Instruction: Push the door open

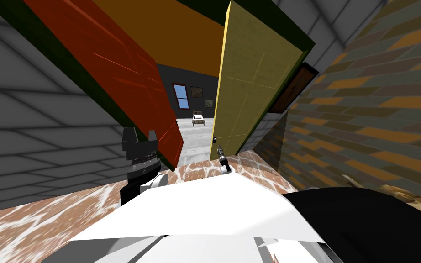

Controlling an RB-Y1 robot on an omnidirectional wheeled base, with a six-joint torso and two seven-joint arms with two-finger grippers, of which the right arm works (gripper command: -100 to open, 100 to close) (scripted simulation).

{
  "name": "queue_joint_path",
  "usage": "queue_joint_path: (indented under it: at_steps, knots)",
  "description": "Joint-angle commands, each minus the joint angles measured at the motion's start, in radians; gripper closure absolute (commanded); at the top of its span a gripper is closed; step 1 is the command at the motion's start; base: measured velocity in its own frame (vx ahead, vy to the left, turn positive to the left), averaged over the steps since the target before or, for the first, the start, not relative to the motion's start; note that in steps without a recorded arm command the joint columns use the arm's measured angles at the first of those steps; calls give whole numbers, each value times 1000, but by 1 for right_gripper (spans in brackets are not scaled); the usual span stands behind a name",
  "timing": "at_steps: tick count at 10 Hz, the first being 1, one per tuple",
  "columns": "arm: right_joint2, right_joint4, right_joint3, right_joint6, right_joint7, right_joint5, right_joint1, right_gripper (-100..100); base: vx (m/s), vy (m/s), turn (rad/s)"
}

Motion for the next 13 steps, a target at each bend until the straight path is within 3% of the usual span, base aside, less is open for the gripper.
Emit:
queue_joint_path:
  at_steps: [1, 5, 8, 13]
  knots:
    - [0, 40, 3, -10, -2, -3, -14, -100, 72, -67, 51]
    - [0, 148, 12, -34, -7, -13, -51, -100, 87, -66, 54]
    - [1, 171, 12, -41, -7, -15, -61, -100, 61, -59, 24]
    - [4, 186, -1, -40, -2, -20, -72, -100, 179, 3, 27]
